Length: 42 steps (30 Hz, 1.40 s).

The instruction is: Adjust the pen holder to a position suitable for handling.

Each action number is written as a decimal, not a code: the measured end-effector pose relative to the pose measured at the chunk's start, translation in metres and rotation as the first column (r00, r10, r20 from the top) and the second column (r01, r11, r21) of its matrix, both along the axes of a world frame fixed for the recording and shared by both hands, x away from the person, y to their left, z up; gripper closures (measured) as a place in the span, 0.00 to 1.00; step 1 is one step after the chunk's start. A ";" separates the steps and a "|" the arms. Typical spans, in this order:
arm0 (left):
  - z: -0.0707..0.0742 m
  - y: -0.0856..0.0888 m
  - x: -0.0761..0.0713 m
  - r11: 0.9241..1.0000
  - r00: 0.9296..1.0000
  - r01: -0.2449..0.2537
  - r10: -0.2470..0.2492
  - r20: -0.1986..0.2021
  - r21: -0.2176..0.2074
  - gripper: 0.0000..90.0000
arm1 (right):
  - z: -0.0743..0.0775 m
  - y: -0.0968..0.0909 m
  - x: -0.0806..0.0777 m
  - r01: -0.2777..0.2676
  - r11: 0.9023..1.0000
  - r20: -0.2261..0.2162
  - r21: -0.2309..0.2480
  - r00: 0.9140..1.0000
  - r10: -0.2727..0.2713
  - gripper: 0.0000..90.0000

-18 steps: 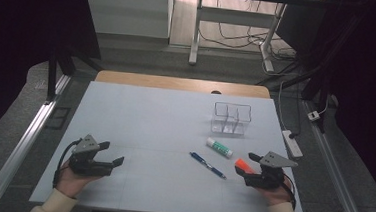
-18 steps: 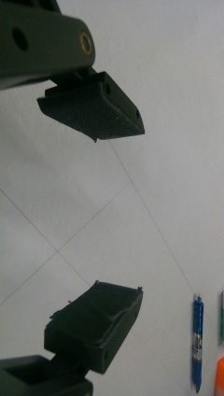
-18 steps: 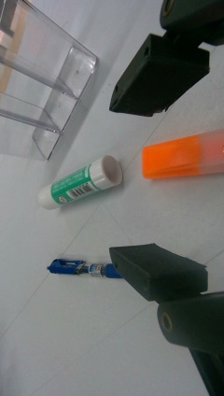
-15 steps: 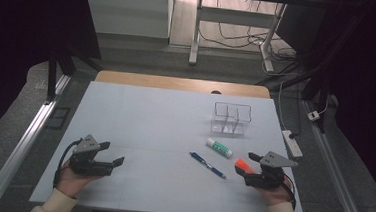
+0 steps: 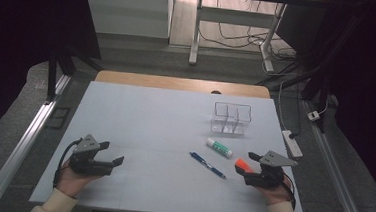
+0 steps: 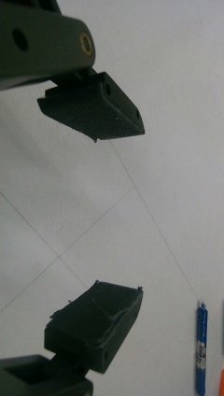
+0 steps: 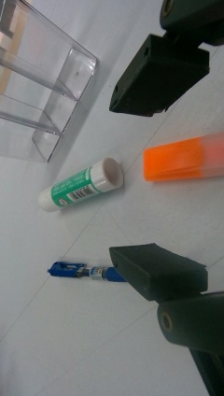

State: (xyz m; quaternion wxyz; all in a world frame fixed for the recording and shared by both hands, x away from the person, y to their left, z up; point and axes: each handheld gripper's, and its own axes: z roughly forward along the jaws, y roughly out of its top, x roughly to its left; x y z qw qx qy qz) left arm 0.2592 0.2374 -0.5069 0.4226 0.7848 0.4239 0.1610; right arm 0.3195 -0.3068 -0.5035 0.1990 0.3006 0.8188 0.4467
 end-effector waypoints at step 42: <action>-0.001 0.002 0.002 1.000 1.000 -0.021 0.021 -0.019 0.013 0.20 | 0.083 0.026 0.060 0.127 0.992 -0.010 -0.001 0.992 -0.127 0.32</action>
